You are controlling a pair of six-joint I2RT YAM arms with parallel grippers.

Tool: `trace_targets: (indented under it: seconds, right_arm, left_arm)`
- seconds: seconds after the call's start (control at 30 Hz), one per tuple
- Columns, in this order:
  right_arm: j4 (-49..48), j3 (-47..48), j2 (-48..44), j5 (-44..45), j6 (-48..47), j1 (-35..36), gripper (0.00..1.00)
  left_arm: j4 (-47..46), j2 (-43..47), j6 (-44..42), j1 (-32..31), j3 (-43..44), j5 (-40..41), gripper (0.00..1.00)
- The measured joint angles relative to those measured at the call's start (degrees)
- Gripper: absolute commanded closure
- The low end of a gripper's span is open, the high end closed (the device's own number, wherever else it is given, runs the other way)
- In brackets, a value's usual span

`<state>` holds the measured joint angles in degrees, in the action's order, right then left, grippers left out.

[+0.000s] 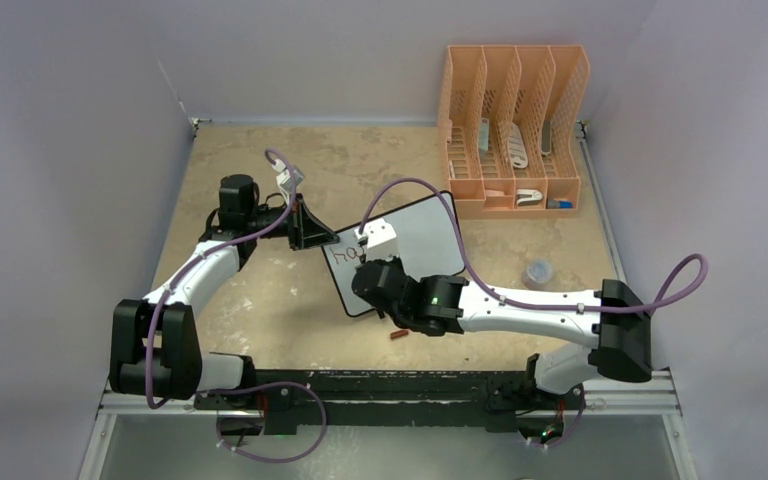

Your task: Write a sentence on the whiteboard

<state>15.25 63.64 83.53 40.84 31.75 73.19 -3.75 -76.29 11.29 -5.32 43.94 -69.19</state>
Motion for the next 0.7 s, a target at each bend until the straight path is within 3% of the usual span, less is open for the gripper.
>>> trace_targets:
  seconds: [0.7]
  right_arm:
    - [-5.62,-0.13,-2.82,4.31,-2.08,-0.24,1.0]
  left_arm:
    - [0.02,0.0,0.02,0.0,0.04,-0.24,1.0]
